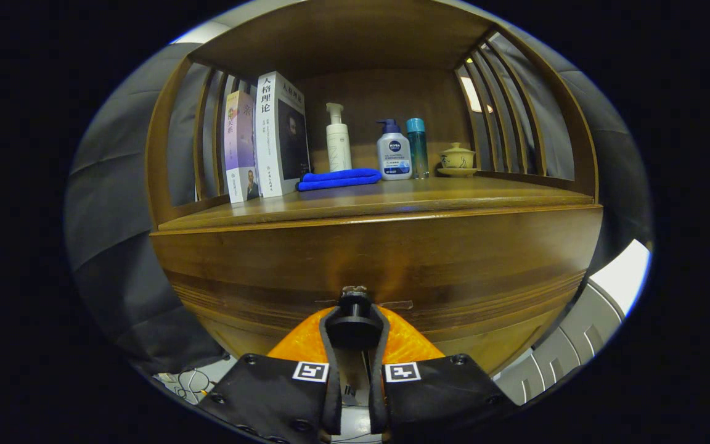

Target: Pull open the drawer, take out the items inside it, and place them on the countertop above the cabinet.

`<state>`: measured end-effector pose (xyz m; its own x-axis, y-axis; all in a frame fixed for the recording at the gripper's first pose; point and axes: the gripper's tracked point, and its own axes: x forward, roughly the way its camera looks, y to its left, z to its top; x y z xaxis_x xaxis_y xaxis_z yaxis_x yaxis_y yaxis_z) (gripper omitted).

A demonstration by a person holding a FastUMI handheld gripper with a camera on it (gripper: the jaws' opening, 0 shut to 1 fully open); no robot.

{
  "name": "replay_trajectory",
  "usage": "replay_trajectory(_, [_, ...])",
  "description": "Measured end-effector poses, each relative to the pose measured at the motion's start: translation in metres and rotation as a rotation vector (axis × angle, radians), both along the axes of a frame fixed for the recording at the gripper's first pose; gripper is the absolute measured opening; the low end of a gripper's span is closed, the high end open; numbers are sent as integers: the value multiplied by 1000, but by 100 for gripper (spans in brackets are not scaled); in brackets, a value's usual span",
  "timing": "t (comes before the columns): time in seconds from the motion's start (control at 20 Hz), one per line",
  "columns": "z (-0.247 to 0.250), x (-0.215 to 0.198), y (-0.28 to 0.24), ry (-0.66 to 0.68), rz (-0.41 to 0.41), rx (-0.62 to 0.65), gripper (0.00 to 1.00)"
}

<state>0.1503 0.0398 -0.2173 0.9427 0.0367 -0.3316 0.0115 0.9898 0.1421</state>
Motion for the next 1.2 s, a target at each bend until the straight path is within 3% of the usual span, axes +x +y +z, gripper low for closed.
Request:
replay_trajectory(0.45, [2,-52,2,-1,6,-46,19])
replay_trajectory(1.2, [0,-128,13,7,38,1,19])
